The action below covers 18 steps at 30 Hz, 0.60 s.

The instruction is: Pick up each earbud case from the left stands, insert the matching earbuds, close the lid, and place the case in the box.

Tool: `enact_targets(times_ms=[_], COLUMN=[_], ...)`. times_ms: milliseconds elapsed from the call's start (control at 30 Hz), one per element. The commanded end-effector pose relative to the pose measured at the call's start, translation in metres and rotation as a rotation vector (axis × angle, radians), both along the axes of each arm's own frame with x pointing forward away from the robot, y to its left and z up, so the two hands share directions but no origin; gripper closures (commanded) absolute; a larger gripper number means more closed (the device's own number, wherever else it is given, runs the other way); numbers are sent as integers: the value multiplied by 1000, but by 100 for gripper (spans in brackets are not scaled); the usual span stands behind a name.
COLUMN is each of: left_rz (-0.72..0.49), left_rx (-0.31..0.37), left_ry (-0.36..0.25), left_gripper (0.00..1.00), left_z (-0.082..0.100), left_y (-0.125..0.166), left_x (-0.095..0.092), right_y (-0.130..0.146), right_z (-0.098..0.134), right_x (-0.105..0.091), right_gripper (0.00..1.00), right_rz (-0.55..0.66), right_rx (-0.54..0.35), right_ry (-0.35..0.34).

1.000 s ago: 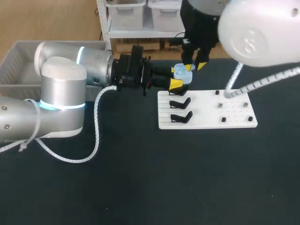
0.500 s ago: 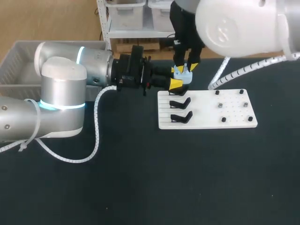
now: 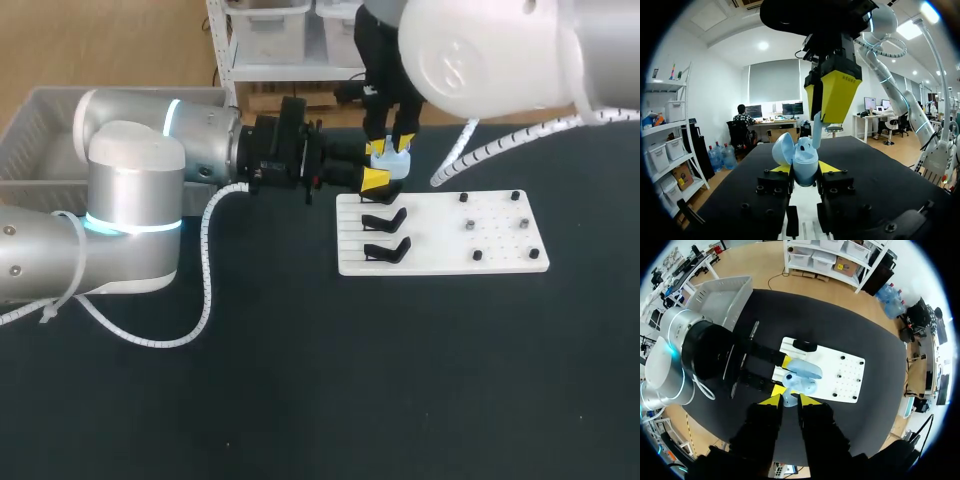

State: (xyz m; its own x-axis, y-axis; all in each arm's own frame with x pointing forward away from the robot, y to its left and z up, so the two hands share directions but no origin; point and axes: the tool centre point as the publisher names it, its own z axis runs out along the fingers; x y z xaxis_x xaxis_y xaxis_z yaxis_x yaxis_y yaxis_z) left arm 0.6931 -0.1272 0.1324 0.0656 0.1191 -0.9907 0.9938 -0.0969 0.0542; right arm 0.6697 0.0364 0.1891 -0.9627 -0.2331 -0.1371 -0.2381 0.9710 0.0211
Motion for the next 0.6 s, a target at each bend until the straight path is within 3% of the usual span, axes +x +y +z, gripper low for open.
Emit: enact_targets(times_ms=[33, 600], left_rz=[4, 4], left_rx=[-2, -2], left_ry=[-3, -3], left_gripper=[100, 100], left_z=[-1, -1], left_y=[0, 0], left_x=[-1, -1], right_y=[2, 2], right_z=[-2, -8], right_x=[6, 12], right_gripper=[100, 100], right_rz=[0, -3], right_rx=[-5, -12], right_ry=[10, 24])
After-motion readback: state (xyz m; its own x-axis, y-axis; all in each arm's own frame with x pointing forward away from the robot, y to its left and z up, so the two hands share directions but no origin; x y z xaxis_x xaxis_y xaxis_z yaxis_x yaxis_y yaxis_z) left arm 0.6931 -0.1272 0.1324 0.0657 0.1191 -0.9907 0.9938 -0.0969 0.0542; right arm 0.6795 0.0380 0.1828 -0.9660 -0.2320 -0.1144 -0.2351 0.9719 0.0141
